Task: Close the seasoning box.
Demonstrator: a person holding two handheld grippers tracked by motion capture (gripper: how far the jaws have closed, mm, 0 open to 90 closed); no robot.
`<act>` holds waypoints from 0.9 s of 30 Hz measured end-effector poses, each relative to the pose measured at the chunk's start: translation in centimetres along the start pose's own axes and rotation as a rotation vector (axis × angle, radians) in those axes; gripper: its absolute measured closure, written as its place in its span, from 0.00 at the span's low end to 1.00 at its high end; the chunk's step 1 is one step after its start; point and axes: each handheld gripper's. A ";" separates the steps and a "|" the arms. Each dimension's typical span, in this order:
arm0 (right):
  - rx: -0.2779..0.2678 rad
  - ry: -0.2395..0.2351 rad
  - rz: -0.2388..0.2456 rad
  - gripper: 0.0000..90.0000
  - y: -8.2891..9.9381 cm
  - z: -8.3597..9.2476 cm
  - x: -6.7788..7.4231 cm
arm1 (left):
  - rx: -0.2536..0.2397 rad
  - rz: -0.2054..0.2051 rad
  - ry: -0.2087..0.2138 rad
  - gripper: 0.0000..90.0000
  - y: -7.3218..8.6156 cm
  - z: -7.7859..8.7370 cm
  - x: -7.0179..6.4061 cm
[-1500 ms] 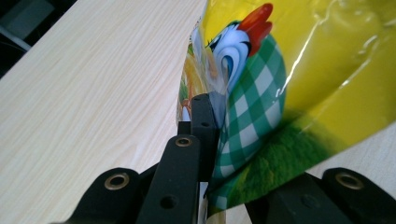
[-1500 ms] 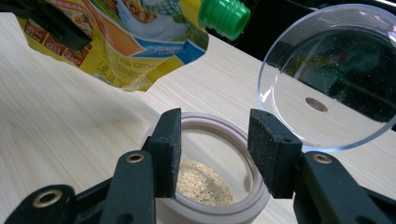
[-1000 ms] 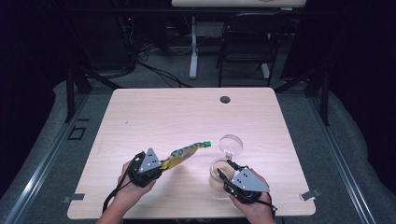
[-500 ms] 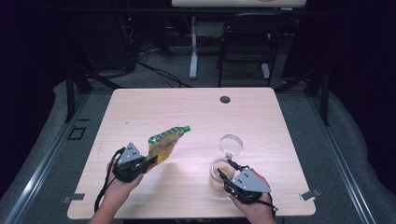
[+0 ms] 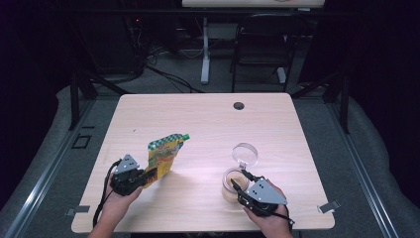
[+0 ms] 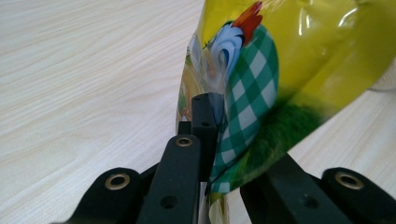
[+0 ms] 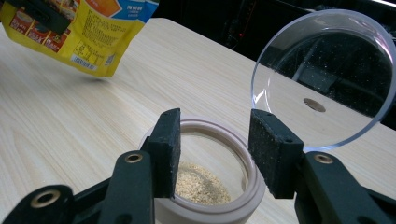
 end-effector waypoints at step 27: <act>0.004 -0.002 -0.001 0.60 0.1 0.0 0.0 | -0.042 0.088 0.010 0.92 0.8 -0.6 1.8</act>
Point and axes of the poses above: each handheld gripper's, and its own axes: z roughly backward along the jaws, y roughly out of its underside, x roughly to its left, and after that the axes turned 14 degrees about z, right-handed
